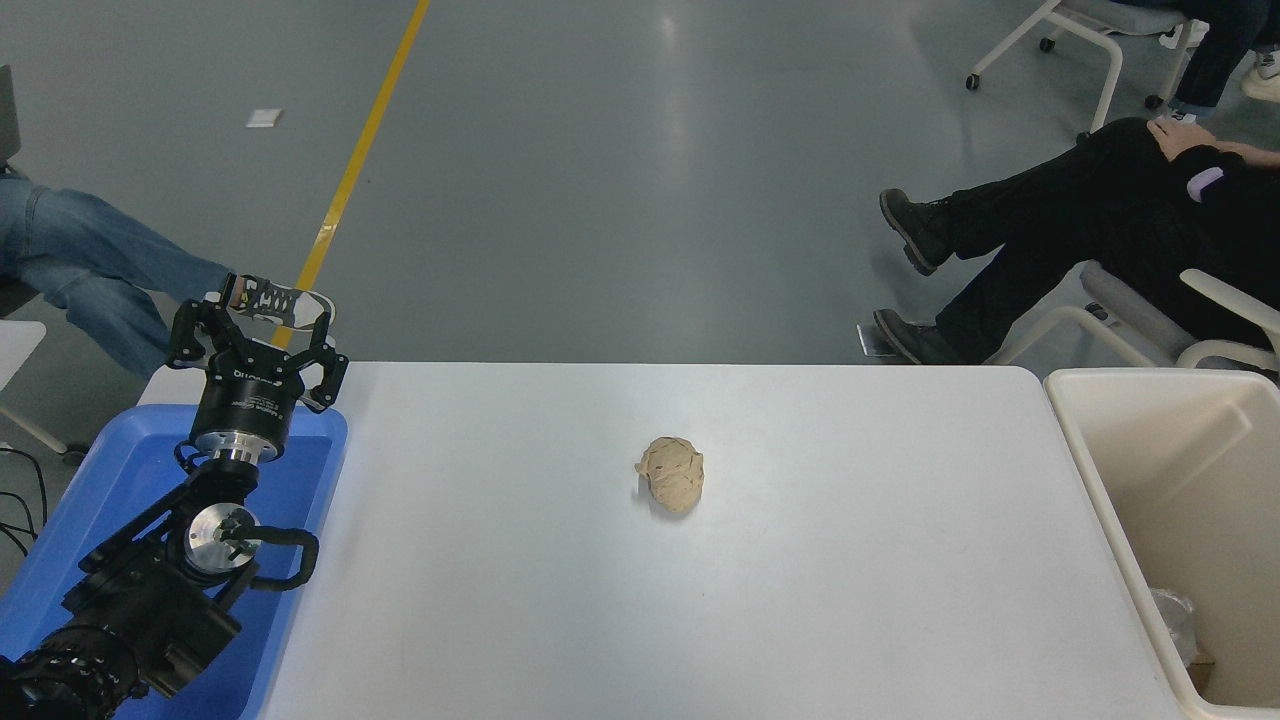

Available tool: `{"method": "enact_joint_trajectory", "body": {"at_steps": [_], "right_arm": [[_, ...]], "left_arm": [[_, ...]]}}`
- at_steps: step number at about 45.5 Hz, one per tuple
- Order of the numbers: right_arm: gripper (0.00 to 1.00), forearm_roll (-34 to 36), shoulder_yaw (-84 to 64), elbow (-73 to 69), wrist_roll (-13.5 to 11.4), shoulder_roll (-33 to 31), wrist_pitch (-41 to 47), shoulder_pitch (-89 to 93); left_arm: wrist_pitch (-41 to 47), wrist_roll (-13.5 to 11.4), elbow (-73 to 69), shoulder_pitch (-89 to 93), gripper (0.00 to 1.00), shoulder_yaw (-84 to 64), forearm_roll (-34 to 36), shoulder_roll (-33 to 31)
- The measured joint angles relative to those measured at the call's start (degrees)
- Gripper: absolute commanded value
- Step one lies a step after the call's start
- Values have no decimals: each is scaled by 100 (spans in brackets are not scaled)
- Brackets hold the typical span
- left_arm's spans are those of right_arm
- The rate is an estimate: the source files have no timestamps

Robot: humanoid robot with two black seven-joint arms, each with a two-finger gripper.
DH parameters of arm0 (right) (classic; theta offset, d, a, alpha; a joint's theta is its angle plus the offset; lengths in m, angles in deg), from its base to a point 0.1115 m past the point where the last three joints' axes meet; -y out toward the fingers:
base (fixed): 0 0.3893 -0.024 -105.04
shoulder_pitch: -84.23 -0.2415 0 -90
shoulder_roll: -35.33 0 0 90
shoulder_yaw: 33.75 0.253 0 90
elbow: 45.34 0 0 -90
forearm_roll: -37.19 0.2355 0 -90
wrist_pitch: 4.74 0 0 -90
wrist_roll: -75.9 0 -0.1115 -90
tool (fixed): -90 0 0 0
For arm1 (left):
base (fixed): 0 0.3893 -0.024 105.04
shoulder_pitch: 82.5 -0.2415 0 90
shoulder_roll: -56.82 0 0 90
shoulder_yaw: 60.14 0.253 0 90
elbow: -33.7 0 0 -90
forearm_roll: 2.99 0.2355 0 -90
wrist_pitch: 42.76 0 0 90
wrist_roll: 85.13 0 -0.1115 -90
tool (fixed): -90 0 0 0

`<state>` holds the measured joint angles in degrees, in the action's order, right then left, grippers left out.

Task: Pick up foil plate and place in dustbin

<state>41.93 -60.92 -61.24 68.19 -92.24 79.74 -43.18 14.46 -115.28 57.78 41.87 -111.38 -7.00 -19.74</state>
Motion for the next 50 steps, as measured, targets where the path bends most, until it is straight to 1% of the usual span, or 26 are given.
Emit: {"method": "enact_joint_trajectory", "body": {"at_steps": [6, 8, 11, 12, 23, 32, 35, 41, 45, 50], "right_arm": [[81, -9, -143, -926, 4, -430, 7, -480], [86, -12, -231, -1238, 5, -559, 7, -661], [99, -14, -458, -1774, 5, -760, 10, -1028], [100, -13, -582, -1972, 6, -822, 12, -1194], [100, -13, -1850, -3579, 5, -1100, 83, -2855], [100, -87, -2830, -4684, 0, -1064, 286, -4129], [100, -110, -3161, -4993, 1, -967, 482, -4543], [100, -138, -3696, -5396, 0, -679, 1180, -5293], [100, -148, -3918, -5555, 0, -459, 1845, -5774], [100, -139, -4081, -5681, -1, -198, 2907, -6432]], "left_arm": [[0, 0, 0, 0, 99, 0, -1, 0], [0, 0, 0, 0, 99, 0, -1, 0], [0, 0, 0, 0, 99, 0, 1, 0], [0, 0, 0, 0, 99, 0, -1, 0], [0, 0, 0, 0, 99, -2, 4, 0], [0, 0, 0, 0, 99, -1, 3, 0], [0, 0, 0, 0, 99, -1, 5, 0], [0, 0, 0, 0, 99, -1, 5, 0], [0, 0, 0, 0, 99, 0, 5, 0], [0, 0, 0, 0, 99, 0, 6, 1]]}}
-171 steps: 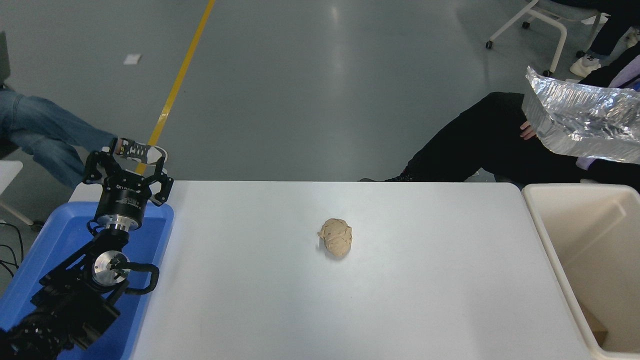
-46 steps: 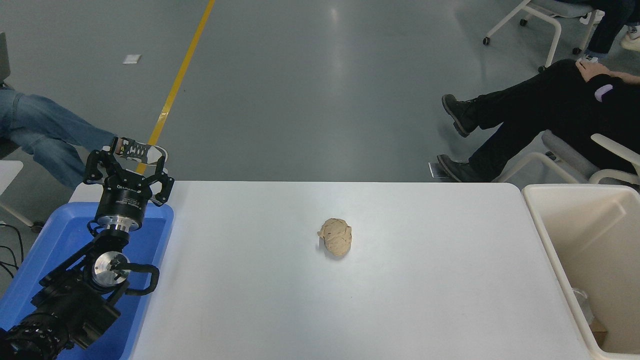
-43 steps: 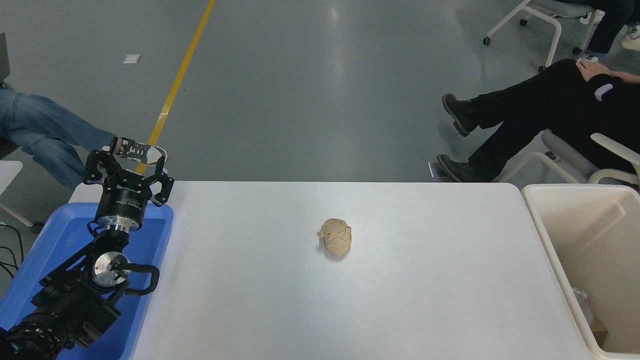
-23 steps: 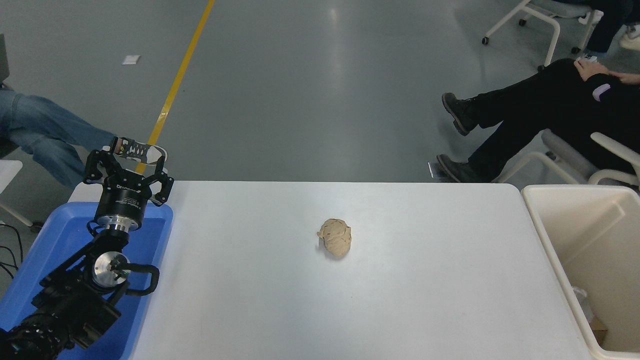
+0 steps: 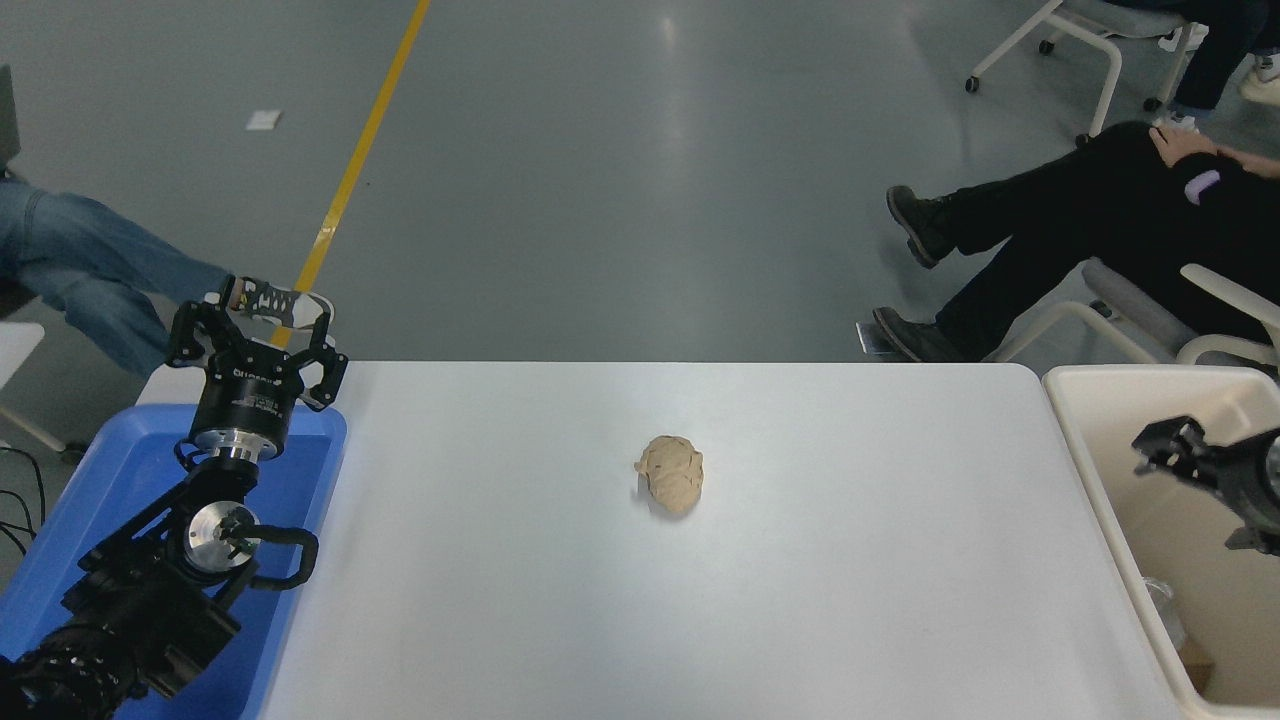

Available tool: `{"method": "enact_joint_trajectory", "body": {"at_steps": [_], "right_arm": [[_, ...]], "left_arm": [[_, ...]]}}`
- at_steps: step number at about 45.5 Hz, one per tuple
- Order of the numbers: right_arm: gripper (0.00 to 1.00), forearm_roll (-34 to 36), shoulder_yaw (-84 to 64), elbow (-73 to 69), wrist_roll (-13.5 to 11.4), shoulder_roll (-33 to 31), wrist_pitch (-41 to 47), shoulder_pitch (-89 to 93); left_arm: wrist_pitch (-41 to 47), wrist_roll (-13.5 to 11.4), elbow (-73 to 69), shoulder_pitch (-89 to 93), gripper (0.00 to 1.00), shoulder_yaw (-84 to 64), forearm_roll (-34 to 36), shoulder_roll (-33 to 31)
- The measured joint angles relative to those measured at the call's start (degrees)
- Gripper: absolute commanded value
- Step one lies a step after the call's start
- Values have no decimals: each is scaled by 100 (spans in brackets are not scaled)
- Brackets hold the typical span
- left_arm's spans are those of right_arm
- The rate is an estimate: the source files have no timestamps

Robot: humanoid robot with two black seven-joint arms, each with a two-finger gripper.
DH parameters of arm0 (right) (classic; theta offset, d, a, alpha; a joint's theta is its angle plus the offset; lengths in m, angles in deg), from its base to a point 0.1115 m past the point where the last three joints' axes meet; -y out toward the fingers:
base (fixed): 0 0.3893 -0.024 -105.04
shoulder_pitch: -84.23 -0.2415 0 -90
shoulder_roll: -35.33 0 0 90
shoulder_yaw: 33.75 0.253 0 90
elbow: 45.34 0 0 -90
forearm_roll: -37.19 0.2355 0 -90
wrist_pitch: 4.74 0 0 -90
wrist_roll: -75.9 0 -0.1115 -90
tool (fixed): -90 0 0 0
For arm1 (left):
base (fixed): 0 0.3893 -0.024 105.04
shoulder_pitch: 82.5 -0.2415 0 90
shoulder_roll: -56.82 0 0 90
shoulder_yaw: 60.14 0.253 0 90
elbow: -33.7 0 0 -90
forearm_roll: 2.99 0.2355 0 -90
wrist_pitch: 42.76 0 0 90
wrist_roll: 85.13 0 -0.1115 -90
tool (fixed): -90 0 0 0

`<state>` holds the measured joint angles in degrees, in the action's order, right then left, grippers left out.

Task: Pick up foil plate and place in dustbin

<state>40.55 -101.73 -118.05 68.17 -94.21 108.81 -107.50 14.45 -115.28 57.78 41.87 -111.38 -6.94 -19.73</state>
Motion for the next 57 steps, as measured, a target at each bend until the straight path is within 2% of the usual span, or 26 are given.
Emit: {"method": "enact_joint_trajectory", "body": {"at_steps": [6, 12, 34, 44, 57], "right_arm": [[100, -27, -93, -84, 0, 475, 1037, -750], [100, -34, -67, -140, -2, 1015, 1556, -1372], [100, 19, 174, -247, -1, 2582, 2088, -2800], [100, 37, -11, -226, 0, 2897, 2125, -2910], [100, 81, -224, -211, -1, 2916, 2139, -2935]], "left_arm": [[0, 0, 0, 0, 99, 0, 1, 0], [0, -1, -1, 0, 99, 0, -1, 0], [0, 0, 0, 0, 99, 0, -4, -1], [5, -1, 0, 0, 99, 0, -2, -1], [5, -1, 0, 0, 99, 0, -2, -1]]}}
